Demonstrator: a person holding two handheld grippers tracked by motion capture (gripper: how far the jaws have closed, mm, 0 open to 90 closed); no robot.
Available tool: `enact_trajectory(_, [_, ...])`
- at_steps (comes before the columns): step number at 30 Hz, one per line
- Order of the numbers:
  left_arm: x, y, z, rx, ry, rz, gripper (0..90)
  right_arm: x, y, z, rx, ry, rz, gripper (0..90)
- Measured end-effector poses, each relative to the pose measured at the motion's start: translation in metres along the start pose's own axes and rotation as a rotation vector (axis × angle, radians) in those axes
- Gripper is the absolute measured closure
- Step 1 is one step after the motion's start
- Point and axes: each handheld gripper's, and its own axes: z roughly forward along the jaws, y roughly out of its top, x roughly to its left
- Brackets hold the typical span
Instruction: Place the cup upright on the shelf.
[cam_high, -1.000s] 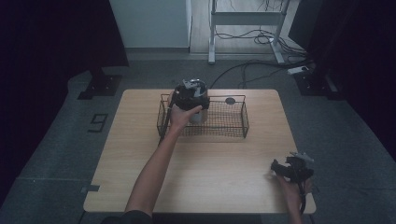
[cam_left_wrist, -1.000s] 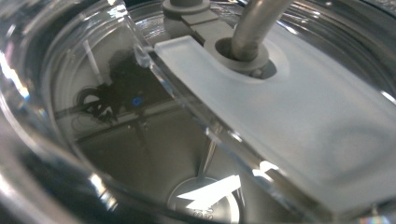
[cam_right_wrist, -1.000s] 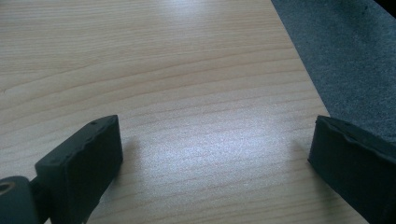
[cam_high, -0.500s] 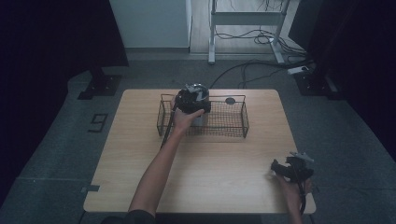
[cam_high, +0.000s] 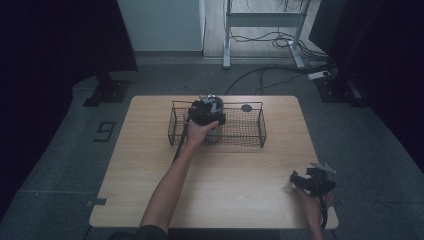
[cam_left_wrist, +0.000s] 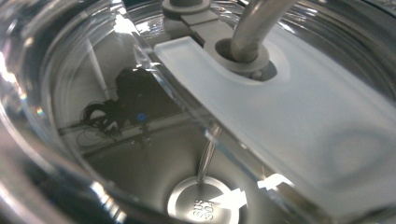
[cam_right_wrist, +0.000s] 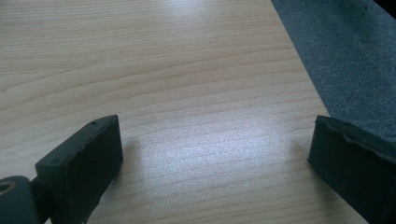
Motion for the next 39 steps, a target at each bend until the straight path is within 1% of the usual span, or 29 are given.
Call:
enact_trajectory(3, [-0.001,-0.006,0.004,0.010,-0.006,0.004,3.9,0.000,0.000,0.000,-0.001,0.000,-0.002,2.8])
enact_trajectory(7, [-0.001,-0.008,0.003,0.002,-0.008,0.005,3.9,0.000,0.000,0.000,-0.001,0.000,-0.002,2.9])
enact_trajectory(8, [0.000,-0.009,0.002,0.001,-0.014,0.018,3.9,0.000,0.000,0.000,-0.001,0.000,-0.002,2.9])
enact_trajectory(11, [0.000,-0.013,0.002,-0.006,-0.022,0.029,3.8,0.000,0.000,0.000,-0.001,0.000,-0.002,2.9])
enact_trajectory(12, [0.003,-0.016,0.000,-0.015,-0.033,0.023,3.8,0.000,0.000,0.000,-0.001,0.000,-0.002,2.9])
enact_trajectory(13, [0.005,-0.016,-0.001,-0.015,-0.039,0.012,3.7,0.000,0.000,0.000,-0.001,0.000,-0.002,2.9])
enact_trajectory(14, [0.007,-0.017,-0.002,-0.018,-0.044,0.003,3.7,0.000,0.000,0.000,-0.001,0.000,-0.002,2.9])
enact_trajectory(15, [0.007,-0.017,-0.002,-0.018,-0.044,0.003,3.6,0.000,0.000,0.000,-0.001,0.000,-0.002,2.9])
enact_trajectory(16, [0.009,-0.018,-0.003,-0.023,-0.050,-0.011,3.6,0.000,0.000,0.000,-0.001,-0.001,-0.002,3.0])
enact_trajectory(19, [0.008,-0.019,-0.003,-0.027,-0.049,-0.011,3.1,0.000,0.000,0.000,-0.002,-0.001,-0.002,3.0])
enact_trajectory(21, [0.007,-0.019,-0.003,-0.025,-0.036,-0.016,2.5,0.000,0.000,0.000,-0.001,0.000,-0.002,3.0])
enact_trajectory(22, [0.005,-0.019,-0.004,-0.034,-0.023,-0.007,2.3,0.000,0.000,0.000,-0.001,0.000,-0.002,3.0])
enact_trajectory(23, [0.005,-0.019,-0.004,-0.034,-0.023,-0.007,2.0,0.000,0.000,0.000,-0.001,0.000,-0.002,3.0])
enact_trajectory(24, [0.003,-0.020,-0.007,-0.060,-0.020,0.015,1.1,0.000,0.000,0.000,-0.001,0.000,-0.002,3.0])
enact_trajectory(25, [0.003,-0.020,-0.007,-0.060,-0.020,0.015,0.2,0.000,0.000,0.000,-0.001,0.000,-0.002,3.0])
enact_trajectory(26, [0.002,-0.020,-0.013,-0.101,-0.020,0.015,0.0,0.000,0.000,0.000,-0.001,0.000,-0.003,3.0])
enact_trajectory(27, [0.002,-0.020,-0.013,-0.101,-0.020,0.015,0.0,0.000,0.000,0.000,-0.001,0.000,-0.003,3.0])
enact_trajectory(28, [0.003,-0.019,-0.019,-0.123,-0.025,0.000,0.1,0.000,0.000,0.000,-0.001,0.000,-0.002,3.0])
enact_trajectory(29, [0.003,-0.019,-0.019,-0.123,-0.025,0.000,0.3,0.000,0.000,0.000,-0.001,0.000,-0.002,3.0])
enact_trajectory(30, [0.004,-0.018,-0.023,-0.121,-0.030,0.001,0.3,0.000,0.000,0.000,-0.001,0.000,-0.002,3.0])
enact_trajectory(31, [0.004,-0.018,-0.029,-0.130,-0.039,0.012,0.5,0.000,0.000,0.000,-0.001,0.000,-0.002,3.0])
enact_trajectory(32, [0.004,-0.019,-0.033,-0.133,-0.048,0.015,0.7,0.000,0.000,0.000,-0.001,0.000,-0.002,3.0])
enact_trajectory(34, [0.005,-0.020,-0.040,-0.116,-0.059,0.009,1.8,0.000,0.000,0.000,-0.001,-0.001,-0.002,3.0])
enact_trajectory(35, [0.005,-0.020,-0.040,-0.116,-0.059,0.009,1.9,0.000,0.000,0.000,-0.001,-0.001,-0.002,3.0])
enact_trajectory(37, [0.009,-0.025,-0.050,-0.101,-0.074,0.005,1.9,0.000,0.000,0.000,0.000,-0.001,-0.001,3.0])
enact_trajectory(38, [0.009,-0.025,-0.050,-0.101,-0.074,0.005,2.2,0.000,0.000,0.000,0.000,-0.001,-0.001,3.0])
enact_trajectory(39, [0.011,-0.030,-0.058,-0.097,-0.081,0.010,2.2,0.000,0.000,0.000,-0.001,-0.001,-0.002,3.0])
